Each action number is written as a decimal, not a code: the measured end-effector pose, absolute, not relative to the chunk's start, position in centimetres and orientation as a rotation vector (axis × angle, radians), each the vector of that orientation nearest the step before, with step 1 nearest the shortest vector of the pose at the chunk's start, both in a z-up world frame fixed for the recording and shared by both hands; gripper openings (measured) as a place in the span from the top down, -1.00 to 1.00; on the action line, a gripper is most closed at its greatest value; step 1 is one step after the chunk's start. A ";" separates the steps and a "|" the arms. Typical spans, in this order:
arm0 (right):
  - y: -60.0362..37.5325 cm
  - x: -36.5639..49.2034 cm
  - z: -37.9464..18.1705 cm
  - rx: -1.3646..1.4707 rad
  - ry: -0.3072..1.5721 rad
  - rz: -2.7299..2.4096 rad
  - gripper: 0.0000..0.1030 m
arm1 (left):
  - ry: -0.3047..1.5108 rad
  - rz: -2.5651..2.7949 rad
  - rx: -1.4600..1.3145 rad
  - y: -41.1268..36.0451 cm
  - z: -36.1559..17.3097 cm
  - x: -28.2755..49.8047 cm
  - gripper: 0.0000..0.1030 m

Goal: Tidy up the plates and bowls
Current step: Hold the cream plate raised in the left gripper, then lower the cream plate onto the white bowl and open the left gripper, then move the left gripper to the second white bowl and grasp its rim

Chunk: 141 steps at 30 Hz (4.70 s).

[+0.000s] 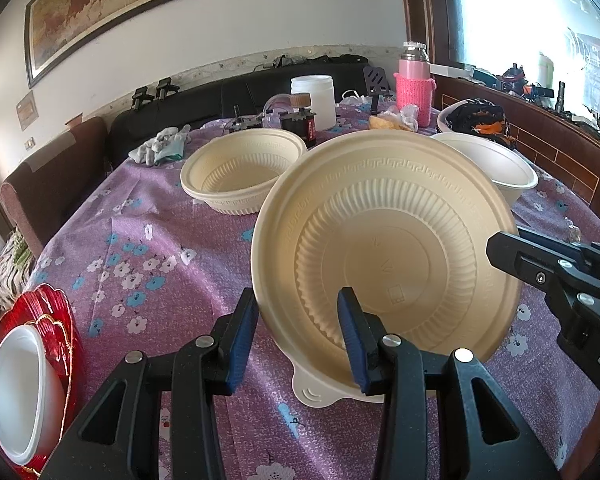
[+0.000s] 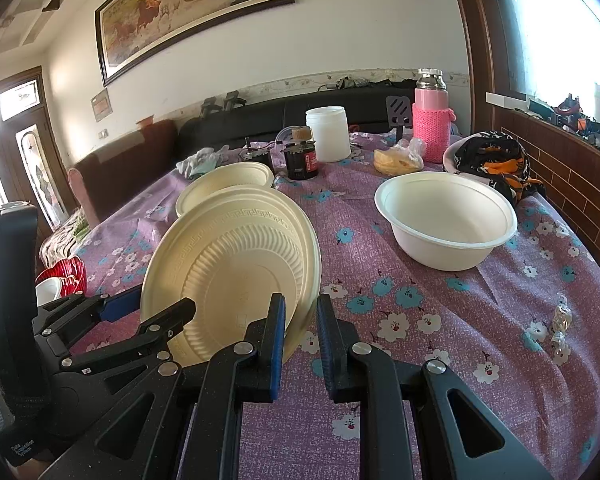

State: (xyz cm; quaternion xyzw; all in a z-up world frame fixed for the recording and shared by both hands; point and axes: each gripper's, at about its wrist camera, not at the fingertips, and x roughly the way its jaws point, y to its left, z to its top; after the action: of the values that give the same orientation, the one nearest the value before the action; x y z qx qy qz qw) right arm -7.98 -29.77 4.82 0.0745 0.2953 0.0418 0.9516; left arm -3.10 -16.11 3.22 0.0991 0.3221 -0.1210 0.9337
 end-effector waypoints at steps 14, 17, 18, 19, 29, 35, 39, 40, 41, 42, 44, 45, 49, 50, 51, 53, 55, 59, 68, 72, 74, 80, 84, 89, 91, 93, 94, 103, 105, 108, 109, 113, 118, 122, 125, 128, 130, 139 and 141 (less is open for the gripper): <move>-29.0 -10.5 7.0 0.184 0.556 0.097 0.65 | 0.579 -0.222 0.215 -14.5 6.4 -6.7 0.24; -27.9 -11.0 8.0 0.176 0.542 0.125 0.65 | 0.577 -0.204 0.201 -13.0 6.9 -7.4 0.24; -27.4 -11.1 8.3 0.173 0.540 0.138 0.65 | 0.579 -0.195 0.197 -12.4 7.0 -7.6 0.24; -26.9 -11.1 8.5 0.166 0.539 0.149 0.64 | 0.580 -0.188 0.195 -12.0 7.0 -7.8 0.24; -21.9 -10.0 9.8 0.186 0.607 0.309 0.64 | 0.557 -0.099 0.121 -5.1 9.4 -10.2 0.14; -17.6 -7.8 10.5 0.222 0.695 0.449 0.64 | 0.553 -0.034 0.049 0.4 11.4 -11.4 0.13; -13.6 -6.4 10.4 0.204 0.750 0.526 0.64 | 0.559 0.029 0.023 3.6 11.3 -12.0 0.13; -12.9 -6.3 10.3 0.202 0.758 0.536 0.64 | 0.569 0.042 0.009 4.5 11.1 -12.1 0.13; -11.9 -6.0 10.1 0.197 0.768 0.548 0.64 | 0.574 0.049 0.000 5.0 10.9 -12.2 0.13; -10.9 -5.8 9.9 0.189 0.779 0.559 0.64 | 0.580 0.059 -0.011 5.8 10.7 -12.2 0.13; -9.4 -5.3 9.5 0.178 0.799 0.577 0.64 | 0.593 0.075 -0.028 6.9 10.3 -12.3 0.13; -9.0 -5.2 9.3 0.175 0.805 0.582 0.64 | 0.601 0.082 -0.036 7.5 10.1 -12.3 0.13; -7.0 -4.9 8.7 0.143 0.831 0.591 0.64 | 0.625 0.084 -0.071 9.1 9.3 -12.3 0.13; -6.9 -4.8 8.7 0.141 0.834 0.592 0.64 | 0.634 0.084 -0.075 9.3 9.0 -12.2 0.13; -6.6 -4.7 8.5 0.136 0.840 0.593 0.64 | 0.643 0.084 -0.081 9.5 8.7 -12.0 0.13; -6.2 -4.5 8.2 0.132 0.853 0.593 0.64 | 0.653 0.086 -0.091 9.9 8.2 -11.9 0.13; -6.0 -4.4 7.9 0.128 0.862 0.592 0.63 | 0.660 0.084 -0.097 10.2 7.9 -11.9 0.13; -5.5 -4.2 7.3 0.125 0.878 0.594 0.63 | 0.663 0.091 -0.103 10.5 7.7 -11.8 0.13; -5.6 -4.3 7.7 0.126 0.854 0.618 0.48 | 0.647 0.122 -0.116 11.2 7.9 -12.2 0.06; -6.7 -5.1 9.0 0.131 0.797 0.606 0.43 | 0.613 0.143 -0.112 11.3 8.8 -12.9 -0.03; -7.5 -5.4 9.7 0.146 0.769 0.598 0.42 | 0.597 0.140 -0.109 11.2 9.4 -13.2 -0.03; -10.9 -6.2 11.8 0.189 0.681 0.556 0.29 | 0.558 0.140 -0.086 10.2 10.8 -13.8 -0.05; -14.0 -6.2 12.4 0.233 0.643 0.513 0.22 | 0.532 0.125 -0.068 9.0 11.9 -14.2 -0.05; -18.3 -6.2 12.0 0.298 0.623 0.450 0.22 | 0.514 0.074 -0.018 5.9 12.9 -14.4 -0.15; -19.6 -6.3 11.9 0.309 0.617 0.426 0.22 | 0.510 0.040 0.011 4.0 13.2 -14.3 -0.15; -21.0 -6.5 11.8 0.301 0.604 0.390 0.22 | 0.513 0.006 0.035 2.3 13.3 -14.1 -0.16; -21.7 -6.7 11.8 0.297 0.590 0.365 0.22 | 0.519 -0.017 0.046 1.2 13.3 -14.0 -0.16; -32.3 -7.1 12.3 0.372 0.518 0.118 0.23 | 0.567 -0.246 0.151 -9.5 13.0 -12.2 -0.18; -35.0 -6.9 12.3 0.391 0.514 0.057 0.23 | 0.579 -0.281 0.171 -11.8 12.9 -11.5 -0.18; -39.5 -5.6 12.4 0.395 0.544 -0.013 0.01 | 0.589 -0.316 0.207 -14.8 12.9 -10.0 -0.27; -41.1 -4.8 12.4 0.384 0.567 -0.053 -0.14 | 0.593 -0.323 0.216 -15.6 12.9 -9.3 -0.31; -46.9 -2.2 10.8 0.391 0.626 -0.194 -0.18 | 0.654 -0.372 0.219 -19.3 12.2 -5.5 -0.32; -53.2 -1.7 6.3 0.602 0.644 -0.170 0.55 | 0.772 -0.420 0.167 -23.1 10.7 0.4 -0.33; -54.4 -2.2 6.0 0.681 0.596 -0.053 0.62 | 0.896 -0.488 0.056 -25.5 9.1 5.6 -0.33; -54.4 -2.0 5.7 0.715 0.597 -0.018 0.61 | 0.915 -0.503 0.038 -27.2 8.5 7.7 -0.33; -53.7 -1.2 5.1 0.707 0.635 -0.009 0.61 | 0.910 -0.508 0.034 -28.5 8.1 9.0 -0.33; -53.7 -0.6 4.7 0.706 0.647 -0.012 0.61 | 0.928 -0.516 0.024 -29.2 7.6 9.8 -0.33; -53.0 1.2 2.5 0.690 0.736 -0.043 0.51 | 0.998 -0.533 0.036 -31.3 4.5 12.2 0.27; -52.5 1.5 2.1 0.688 0.750 -0.032 0.58 | 1.028 -0.572 0.014 -31.6 3.9 12.3 0.56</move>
State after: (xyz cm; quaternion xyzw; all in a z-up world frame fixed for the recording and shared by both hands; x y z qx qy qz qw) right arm 1.50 -52.50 2.08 0.3293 0.3588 -0.0152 0.8733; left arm 12.26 -31.61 3.88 0.0066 0.4847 -0.2699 0.8320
